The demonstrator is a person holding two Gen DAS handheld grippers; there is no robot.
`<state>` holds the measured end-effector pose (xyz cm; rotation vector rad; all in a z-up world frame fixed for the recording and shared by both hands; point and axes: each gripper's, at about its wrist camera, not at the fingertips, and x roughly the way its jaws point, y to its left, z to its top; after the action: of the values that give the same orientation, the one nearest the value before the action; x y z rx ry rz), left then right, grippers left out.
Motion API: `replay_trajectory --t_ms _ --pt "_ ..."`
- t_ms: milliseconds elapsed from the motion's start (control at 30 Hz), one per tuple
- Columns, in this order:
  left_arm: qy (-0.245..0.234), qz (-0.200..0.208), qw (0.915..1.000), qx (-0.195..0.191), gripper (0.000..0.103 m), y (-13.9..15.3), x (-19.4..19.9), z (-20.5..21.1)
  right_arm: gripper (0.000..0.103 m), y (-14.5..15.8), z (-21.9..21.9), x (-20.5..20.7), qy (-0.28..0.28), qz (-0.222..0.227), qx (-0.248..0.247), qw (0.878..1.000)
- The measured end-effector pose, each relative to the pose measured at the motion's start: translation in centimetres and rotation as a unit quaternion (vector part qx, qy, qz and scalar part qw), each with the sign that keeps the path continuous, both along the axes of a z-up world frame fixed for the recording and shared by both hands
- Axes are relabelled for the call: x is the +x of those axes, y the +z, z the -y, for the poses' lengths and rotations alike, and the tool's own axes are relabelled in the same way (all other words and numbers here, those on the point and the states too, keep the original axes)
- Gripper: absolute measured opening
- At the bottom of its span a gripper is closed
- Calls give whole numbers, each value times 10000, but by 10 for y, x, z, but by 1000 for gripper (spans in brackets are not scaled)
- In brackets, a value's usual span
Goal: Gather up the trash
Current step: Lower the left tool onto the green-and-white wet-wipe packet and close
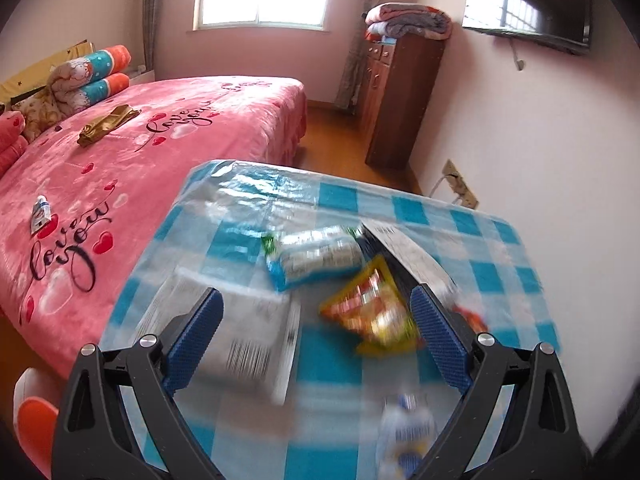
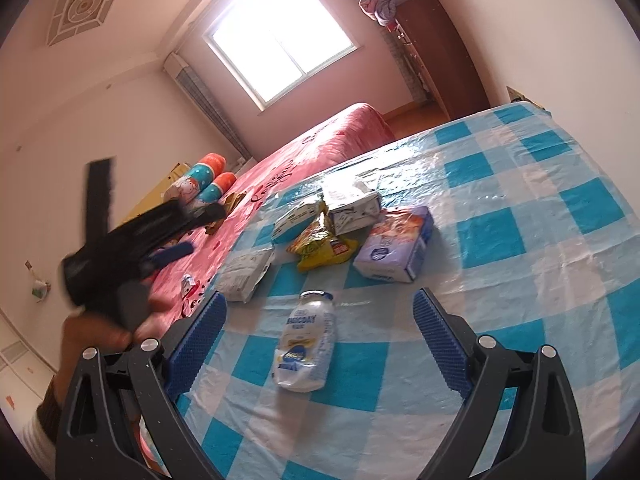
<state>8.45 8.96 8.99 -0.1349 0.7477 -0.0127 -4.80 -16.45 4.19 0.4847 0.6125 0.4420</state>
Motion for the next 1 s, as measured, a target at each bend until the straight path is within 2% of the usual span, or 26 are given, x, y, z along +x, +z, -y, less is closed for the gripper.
replay_trajectory --t_ms 200,300,367,400,500,667,733,800,1000 --pt "514 -360 9978 -226 95 -24 75 -5 93 -3 10 4 -15 -58 117 9999" --pt "713 -558 9952 -359 95 -35 99 -9 93 -4 12 5 -20 -84 136 9999" --pt "970 -718 9923 -291 90 -43 112 -12 93 -5 14 6 -31 -111 146 9998" --pt "1083 -801 9905 -267 84 -47 119 -14 93 -7 15 7 -31 -129 164 9998" --pt "1221 -926 9876 -332 77 -53 130 -17 93 -9 17 9 -28 -174 210 9996" --pt "1208 -1128 9861 -150 70 -61 143 -11 93 -10 20 8 -47 -169 208 9996" --pt "1211 -1253 9846 -144 59 -67 146 -11 93 -10 21 8 -54 -177 216 9996" --pt "1158 -1273 9850 -100 57 -71 144 -7 93 -9 22 7 -79 -164 196 9996" --pt "464 -1330 9899 154 52 -71 121 25 93 -6 29 8 -208 -127 142 9996"
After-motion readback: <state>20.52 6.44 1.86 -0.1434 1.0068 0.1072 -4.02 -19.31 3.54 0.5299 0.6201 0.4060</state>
